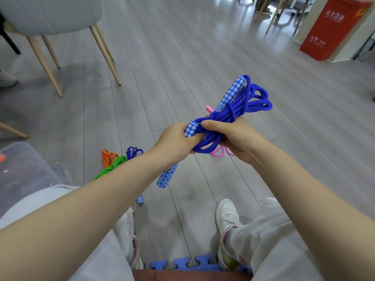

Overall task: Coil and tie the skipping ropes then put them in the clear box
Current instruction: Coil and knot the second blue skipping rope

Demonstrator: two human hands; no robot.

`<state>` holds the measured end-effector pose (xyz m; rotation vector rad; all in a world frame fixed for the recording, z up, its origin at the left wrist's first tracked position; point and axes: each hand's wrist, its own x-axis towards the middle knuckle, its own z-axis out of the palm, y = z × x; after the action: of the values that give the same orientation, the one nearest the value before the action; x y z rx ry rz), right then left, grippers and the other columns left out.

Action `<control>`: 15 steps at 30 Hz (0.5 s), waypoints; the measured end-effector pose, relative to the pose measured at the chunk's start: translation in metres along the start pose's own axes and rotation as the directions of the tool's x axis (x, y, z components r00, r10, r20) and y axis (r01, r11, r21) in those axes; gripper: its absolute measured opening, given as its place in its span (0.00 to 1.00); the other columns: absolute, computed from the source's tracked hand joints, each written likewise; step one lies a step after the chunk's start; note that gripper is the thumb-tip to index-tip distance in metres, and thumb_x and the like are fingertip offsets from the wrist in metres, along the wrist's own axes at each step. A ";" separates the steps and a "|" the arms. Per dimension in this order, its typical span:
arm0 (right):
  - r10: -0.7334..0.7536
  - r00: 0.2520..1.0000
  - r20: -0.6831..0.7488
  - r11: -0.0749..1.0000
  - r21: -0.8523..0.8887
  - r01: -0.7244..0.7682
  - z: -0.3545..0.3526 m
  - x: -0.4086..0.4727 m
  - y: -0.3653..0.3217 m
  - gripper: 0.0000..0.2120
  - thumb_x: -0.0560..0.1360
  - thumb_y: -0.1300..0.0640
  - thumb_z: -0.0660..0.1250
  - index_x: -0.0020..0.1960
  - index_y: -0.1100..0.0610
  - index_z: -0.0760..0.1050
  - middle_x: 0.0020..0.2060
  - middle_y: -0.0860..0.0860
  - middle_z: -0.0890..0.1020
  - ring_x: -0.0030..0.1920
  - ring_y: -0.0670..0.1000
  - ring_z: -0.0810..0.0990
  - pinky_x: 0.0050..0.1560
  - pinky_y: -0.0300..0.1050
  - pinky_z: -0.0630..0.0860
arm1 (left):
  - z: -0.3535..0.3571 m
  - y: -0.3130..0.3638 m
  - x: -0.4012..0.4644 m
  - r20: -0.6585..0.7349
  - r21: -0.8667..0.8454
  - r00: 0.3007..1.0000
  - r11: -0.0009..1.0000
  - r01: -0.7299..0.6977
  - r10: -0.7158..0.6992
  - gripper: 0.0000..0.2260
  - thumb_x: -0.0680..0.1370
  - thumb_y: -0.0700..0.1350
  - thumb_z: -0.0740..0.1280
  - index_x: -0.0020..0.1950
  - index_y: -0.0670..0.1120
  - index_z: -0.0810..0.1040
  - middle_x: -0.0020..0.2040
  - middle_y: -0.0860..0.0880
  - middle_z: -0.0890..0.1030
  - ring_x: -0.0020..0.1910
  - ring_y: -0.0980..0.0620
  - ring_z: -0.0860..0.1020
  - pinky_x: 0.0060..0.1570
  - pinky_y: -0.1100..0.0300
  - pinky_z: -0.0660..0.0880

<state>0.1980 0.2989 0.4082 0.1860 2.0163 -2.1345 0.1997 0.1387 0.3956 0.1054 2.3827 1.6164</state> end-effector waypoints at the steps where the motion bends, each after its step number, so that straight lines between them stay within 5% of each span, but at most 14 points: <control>1: -0.004 1.000 -0.025 0.999 -0.033 0.003 -0.001 0.000 -0.002 0.09 0.72 0.63 0.73 0.52 0.64 0.81 0.48 0.58 0.86 0.51 0.58 0.85 0.60 0.58 0.78 | 0.001 0.001 -0.001 0.019 -0.075 1.000 0.997 0.009 -0.007 0.06 0.78 0.44 0.68 0.52 0.46 0.81 0.46 0.46 0.85 0.45 0.51 0.84 0.47 0.56 0.82; 7: -0.046 0.997 -0.064 0.998 -0.034 0.043 -0.007 0.000 -0.009 0.12 0.73 0.63 0.73 0.55 0.63 0.79 0.48 0.56 0.86 0.50 0.56 0.85 0.54 0.54 0.81 | 0.002 0.003 0.003 0.112 -0.340 0.990 0.933 0.115 -0.081 0.06 0.78 0.42 0.69 0.54 0.47 0.81 0.49 0.46 0.85 0.46 0.52 0.84 0.48 0.59 0.81; 12: -0.045 0.999 -0.017 0.999 0.018 0.045 -0.012 0.000 -0.011 0.13 0.74 0.62 0.71 0.57 0.66 0.78 0.49 0.59 0.85 0.50 0.58 0.85 0.48 0.47 0.82 | -0.004 0.006 0.003 0.208 -0.398 0.969 0.893 0.211 -0.136 0.08 0.77 0.43 0.69 0.56 0.44 0.80 0.52 0.44 0.85 0.46 0.50 0.84 0.46 0.61 0.81; 15: -0.061 0.998 0.010 0.997 0.053 0.061 -0.013 0.000 -0.009 0.15 0.75 0.63 0.70 0.59 0.68 0.77 0.51 0.61 0.85 0.51 0.59 0.85 0.49 0.47 0.81 | -0.008 0.004 0.002 0.206 -0.380 0.975 0.912 0.152 -0.077 0.07 0.78 0.43 0.68 0.55 0.46 0.80 0.52 0.46 0.85 0.47 0.51 0.83 0.48 0.61 0.80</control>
<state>0.1953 0.3126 0.4166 0.1212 1.9855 -2.2217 0.1950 0.1336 0.4017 0.0358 1.8482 1.8988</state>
